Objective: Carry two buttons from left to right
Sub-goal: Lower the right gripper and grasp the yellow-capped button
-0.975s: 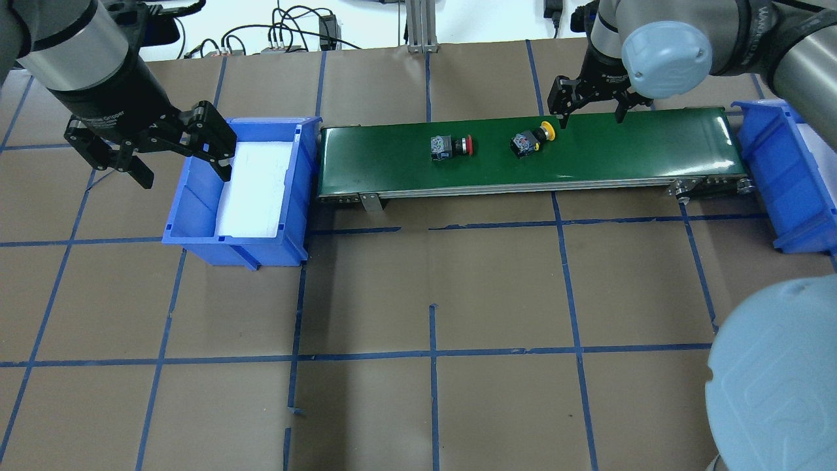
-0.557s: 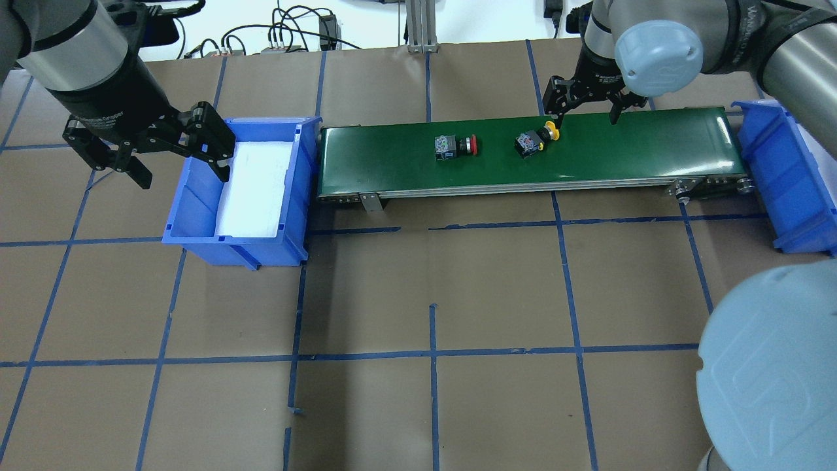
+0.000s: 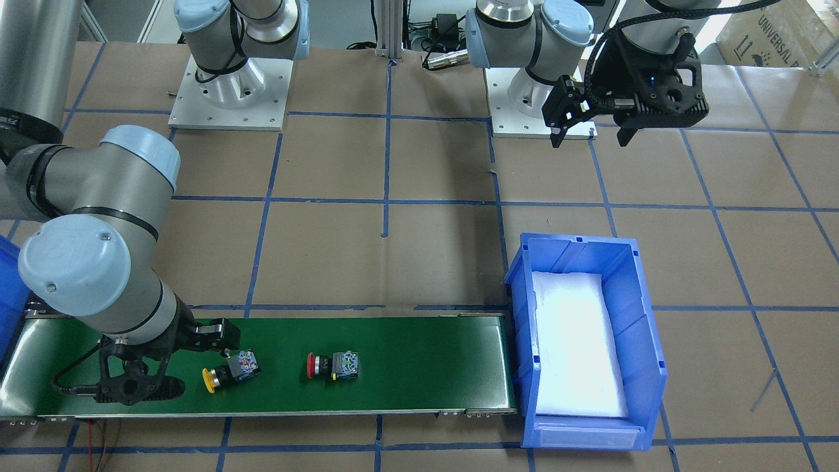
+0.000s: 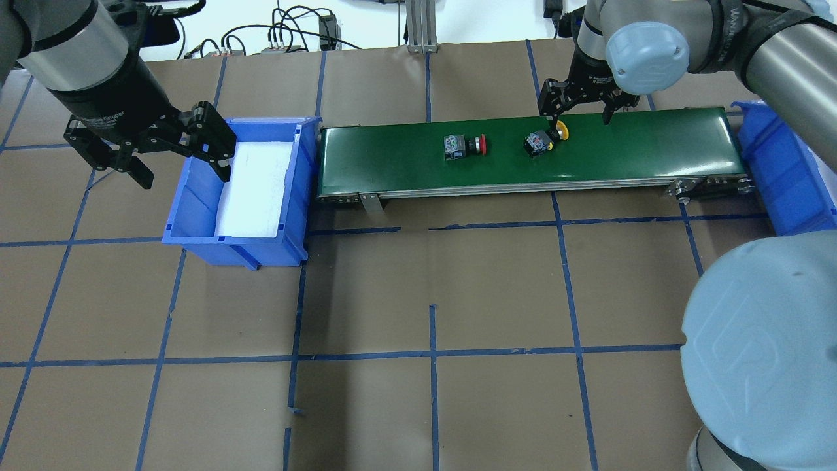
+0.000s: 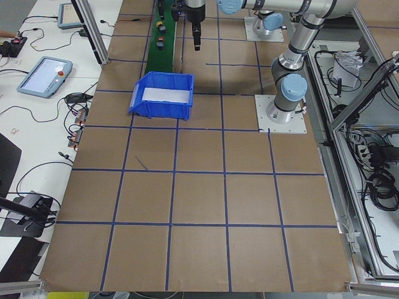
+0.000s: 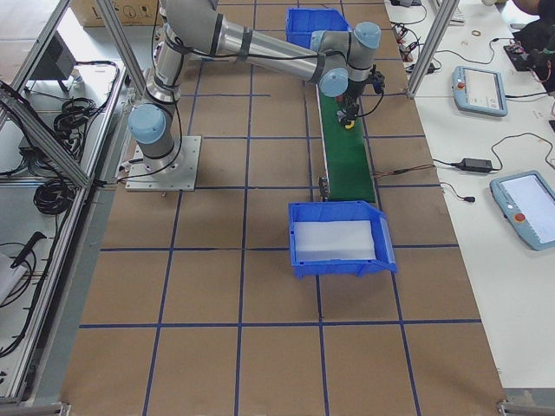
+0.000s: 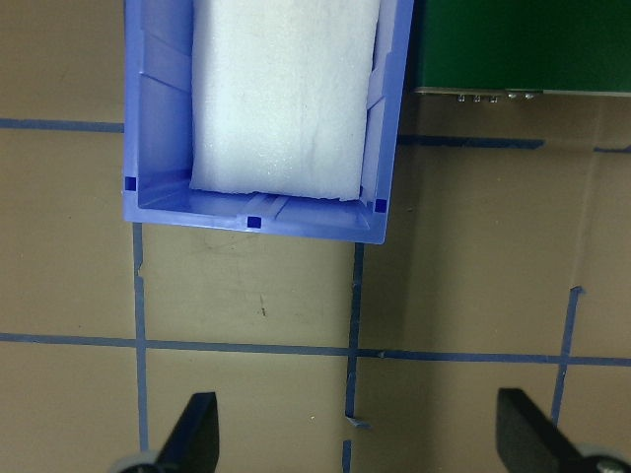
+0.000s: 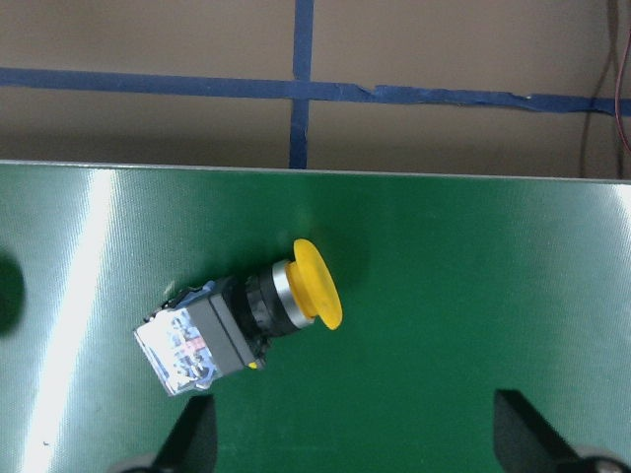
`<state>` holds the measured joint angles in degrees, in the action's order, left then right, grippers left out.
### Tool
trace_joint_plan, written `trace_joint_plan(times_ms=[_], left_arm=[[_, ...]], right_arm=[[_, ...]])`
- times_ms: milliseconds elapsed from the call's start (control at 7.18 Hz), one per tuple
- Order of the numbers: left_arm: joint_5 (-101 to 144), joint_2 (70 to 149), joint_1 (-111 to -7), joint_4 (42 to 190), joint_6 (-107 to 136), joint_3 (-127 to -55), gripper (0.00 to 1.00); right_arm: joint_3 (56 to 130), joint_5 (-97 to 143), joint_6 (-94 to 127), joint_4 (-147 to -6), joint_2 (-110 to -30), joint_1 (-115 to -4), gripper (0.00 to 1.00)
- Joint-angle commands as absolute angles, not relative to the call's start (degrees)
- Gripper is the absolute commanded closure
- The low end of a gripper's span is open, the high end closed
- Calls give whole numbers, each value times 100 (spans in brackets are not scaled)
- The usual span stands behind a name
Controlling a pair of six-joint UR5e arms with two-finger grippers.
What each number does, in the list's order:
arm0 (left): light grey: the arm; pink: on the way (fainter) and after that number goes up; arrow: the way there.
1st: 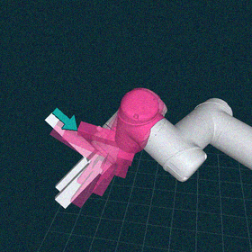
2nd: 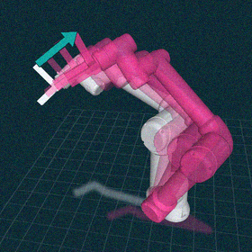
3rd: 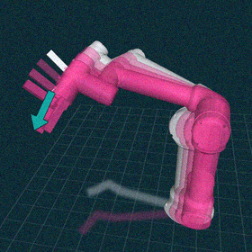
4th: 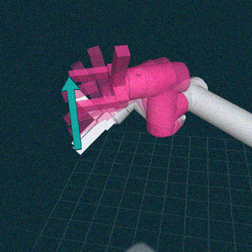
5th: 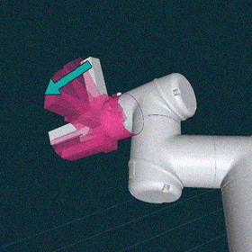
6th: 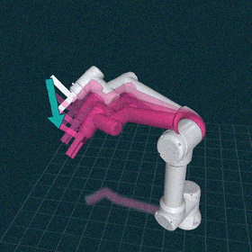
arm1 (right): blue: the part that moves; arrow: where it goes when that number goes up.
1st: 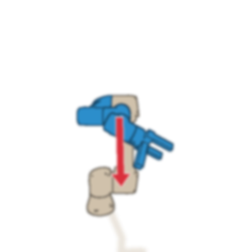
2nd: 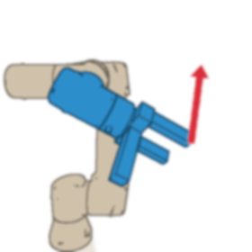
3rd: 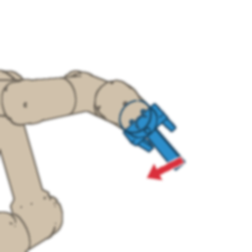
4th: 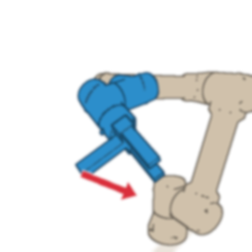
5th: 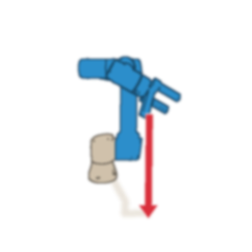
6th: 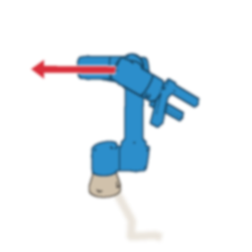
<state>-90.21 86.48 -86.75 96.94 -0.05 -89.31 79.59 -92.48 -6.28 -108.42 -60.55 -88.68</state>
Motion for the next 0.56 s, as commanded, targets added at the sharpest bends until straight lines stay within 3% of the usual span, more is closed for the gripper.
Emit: trace_joint_plan(times_ms=[0, 418], left_arm=[[-9052, 8648, -8675, 9694, 9, -8938, 0], [-9044, 8648, -8684, 9694, 9, -8947, 0]], right_arm=[[7937, -9237, -1394, -10898, -5994, -8868, 0], [7937, -9246, -2407, -11048, -5906, -8868, 0]])
